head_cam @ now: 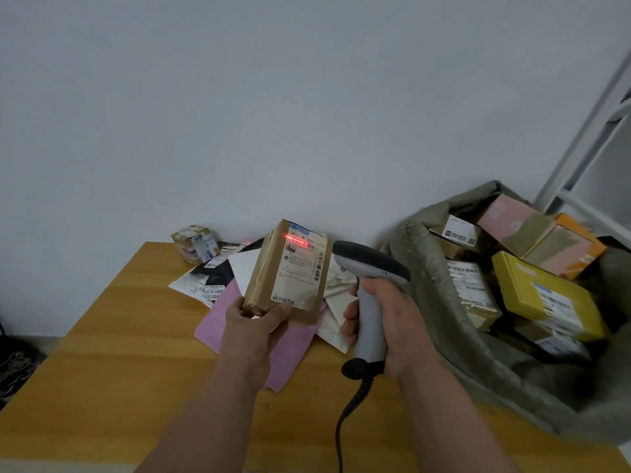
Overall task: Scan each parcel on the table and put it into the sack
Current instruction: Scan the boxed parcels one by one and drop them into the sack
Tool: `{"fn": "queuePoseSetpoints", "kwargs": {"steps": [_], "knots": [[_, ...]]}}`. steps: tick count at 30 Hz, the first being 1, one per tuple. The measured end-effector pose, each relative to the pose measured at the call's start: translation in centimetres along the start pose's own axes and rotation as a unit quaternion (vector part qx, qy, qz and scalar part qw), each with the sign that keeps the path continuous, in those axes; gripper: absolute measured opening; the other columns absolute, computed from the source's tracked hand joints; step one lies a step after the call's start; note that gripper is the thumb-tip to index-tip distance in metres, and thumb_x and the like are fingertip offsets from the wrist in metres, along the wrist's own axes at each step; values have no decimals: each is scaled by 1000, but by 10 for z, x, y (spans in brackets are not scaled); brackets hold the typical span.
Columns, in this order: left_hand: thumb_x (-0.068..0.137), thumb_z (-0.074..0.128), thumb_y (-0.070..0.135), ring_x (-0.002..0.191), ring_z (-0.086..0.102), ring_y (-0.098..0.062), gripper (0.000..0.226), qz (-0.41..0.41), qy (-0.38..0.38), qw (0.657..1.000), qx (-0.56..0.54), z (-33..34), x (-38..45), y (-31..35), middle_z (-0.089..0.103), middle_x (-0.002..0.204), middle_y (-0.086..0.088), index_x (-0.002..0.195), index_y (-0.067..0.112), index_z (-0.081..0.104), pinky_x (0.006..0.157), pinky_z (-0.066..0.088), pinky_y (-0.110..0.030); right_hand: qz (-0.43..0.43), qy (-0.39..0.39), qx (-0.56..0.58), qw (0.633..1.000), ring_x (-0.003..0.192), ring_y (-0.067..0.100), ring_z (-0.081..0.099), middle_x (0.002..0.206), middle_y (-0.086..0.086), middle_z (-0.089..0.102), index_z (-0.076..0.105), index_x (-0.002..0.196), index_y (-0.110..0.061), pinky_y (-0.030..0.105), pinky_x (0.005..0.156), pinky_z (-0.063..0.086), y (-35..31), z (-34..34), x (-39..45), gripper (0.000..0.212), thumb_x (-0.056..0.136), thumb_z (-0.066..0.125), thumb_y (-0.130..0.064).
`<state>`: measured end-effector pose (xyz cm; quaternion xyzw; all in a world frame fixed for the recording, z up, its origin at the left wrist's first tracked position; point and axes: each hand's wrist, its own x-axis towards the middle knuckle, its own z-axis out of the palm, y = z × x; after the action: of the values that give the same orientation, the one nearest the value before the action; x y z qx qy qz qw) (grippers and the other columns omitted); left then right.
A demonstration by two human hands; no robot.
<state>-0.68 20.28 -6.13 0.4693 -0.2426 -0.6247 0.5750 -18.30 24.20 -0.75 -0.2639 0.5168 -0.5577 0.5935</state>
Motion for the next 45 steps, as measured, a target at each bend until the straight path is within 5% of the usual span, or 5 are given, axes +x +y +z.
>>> {"fn": "queuePoseSetpoints", "kwargs": {"steps": [13,28,34,40,45], "knots": [[55,83,16,104,68,-28,81,-21,-104,994,30,24,11,8,67,118,-15,128,8,49,91,55,-47,-111,142,-10,984,60,23,70,71,9,69,66,94,-6,34,57,55,-4,-2,-4,9,90,70,-12],[82,75,36,109,63,-13,68,-12,-317,930,184,148,-17,-8,62,124,8,139,42,39,90,56,-38,-268,317,-30,909,111,15,65,117,-13,69,56,126,-38,48,96,54,-31,-51,-11,51,81,80,-33],[64,36,93,124,49,-22,84,30,-287,892,347,213,-10,-14,46,142,1,132,46,52,105,41,-51,-279,369,-47,886,102,14,68,109,-12,68,56,119,-36,45,91,57,-67,-116,6,49,80,82,-23],[102,31,51,126,50,-30,56,28,-234,882,407,249,26,-40,54,136,-13,132,12,56,107,41,-44,-206,362,-146,897,96,26,64,103,-1,66,51,110,-29,50,86,55,-79,-167,54,39,81,78,-27],[101,36,50,135,39,-28,52,-45,-184,882,431,263,39,-55,44,145,-8,141,17,45,114,31,-44,-176,342,-209,899,89,24,63,93,-2,63,50,105,-27,44,80,54,-69,-182,83,33,83,75,-27]]}}
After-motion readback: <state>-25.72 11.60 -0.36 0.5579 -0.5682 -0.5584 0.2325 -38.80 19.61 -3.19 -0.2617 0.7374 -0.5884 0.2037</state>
